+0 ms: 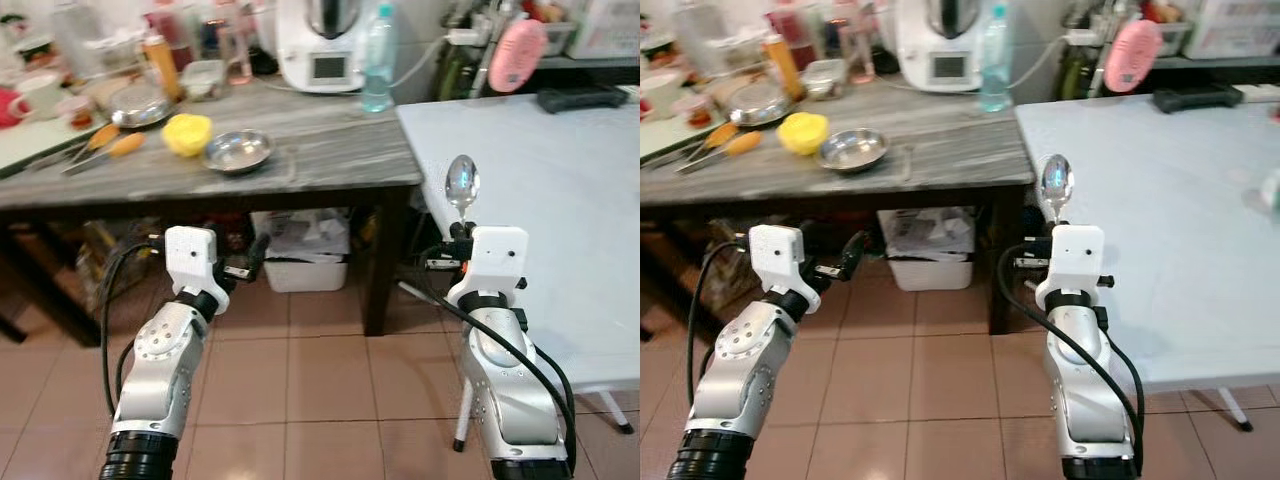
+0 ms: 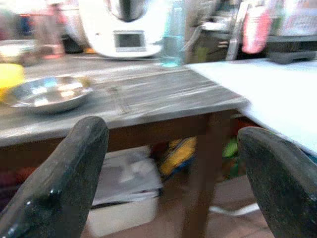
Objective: Setting the table
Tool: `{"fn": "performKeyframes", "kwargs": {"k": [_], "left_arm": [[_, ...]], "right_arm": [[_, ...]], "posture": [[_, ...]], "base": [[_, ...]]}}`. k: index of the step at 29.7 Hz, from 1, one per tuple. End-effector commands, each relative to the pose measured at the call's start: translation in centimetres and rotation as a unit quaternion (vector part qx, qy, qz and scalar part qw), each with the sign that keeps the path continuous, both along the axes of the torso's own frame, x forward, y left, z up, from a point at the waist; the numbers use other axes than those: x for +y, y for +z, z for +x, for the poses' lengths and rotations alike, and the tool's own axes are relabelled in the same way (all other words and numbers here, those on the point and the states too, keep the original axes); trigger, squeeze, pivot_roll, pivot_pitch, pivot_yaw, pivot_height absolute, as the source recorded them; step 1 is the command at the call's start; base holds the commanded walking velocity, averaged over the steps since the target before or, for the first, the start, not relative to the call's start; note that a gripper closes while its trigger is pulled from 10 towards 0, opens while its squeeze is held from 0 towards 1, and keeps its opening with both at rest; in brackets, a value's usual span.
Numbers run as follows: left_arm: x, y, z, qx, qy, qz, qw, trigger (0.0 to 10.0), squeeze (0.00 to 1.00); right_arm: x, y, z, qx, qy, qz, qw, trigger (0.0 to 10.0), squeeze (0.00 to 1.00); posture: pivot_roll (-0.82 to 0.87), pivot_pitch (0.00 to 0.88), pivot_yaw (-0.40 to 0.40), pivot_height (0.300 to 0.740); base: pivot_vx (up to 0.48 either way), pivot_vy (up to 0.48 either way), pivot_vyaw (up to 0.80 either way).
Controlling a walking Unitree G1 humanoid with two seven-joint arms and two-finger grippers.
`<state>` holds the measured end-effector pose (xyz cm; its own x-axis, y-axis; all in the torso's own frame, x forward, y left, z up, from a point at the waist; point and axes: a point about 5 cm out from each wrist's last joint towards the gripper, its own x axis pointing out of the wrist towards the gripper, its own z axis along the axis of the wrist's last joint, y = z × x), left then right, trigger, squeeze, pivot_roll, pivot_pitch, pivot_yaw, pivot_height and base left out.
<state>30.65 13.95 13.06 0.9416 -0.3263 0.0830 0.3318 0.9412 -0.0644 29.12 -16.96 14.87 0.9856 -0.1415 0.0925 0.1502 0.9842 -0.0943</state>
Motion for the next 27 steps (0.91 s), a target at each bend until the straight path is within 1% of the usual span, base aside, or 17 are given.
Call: {"fn": "performKeyframes", "kwargs": {"k": [1,27], "left_arm": [[1.23,0.52,0.16,-0.008,0.017,0.012,1.0,10.0,0.0],[1.49,0.86,0.21,-0.013,0.013,0.025,1.0,10.0,0.0]], "right_arm": [[0.86,0.56,0.16,-0.014,0.013,0.007,1.0,10.0,0.0],[1.34,0.17,0.28,-0.011,0.017,0.011,1.0,10.0,0.0]], "posture": [[0.02,0.036,0.046,0.74],[0.04,0.028,0.054,0.74]], "base": [[0.458,0.0,0.0],[0.46,0.0,0.0]]}}
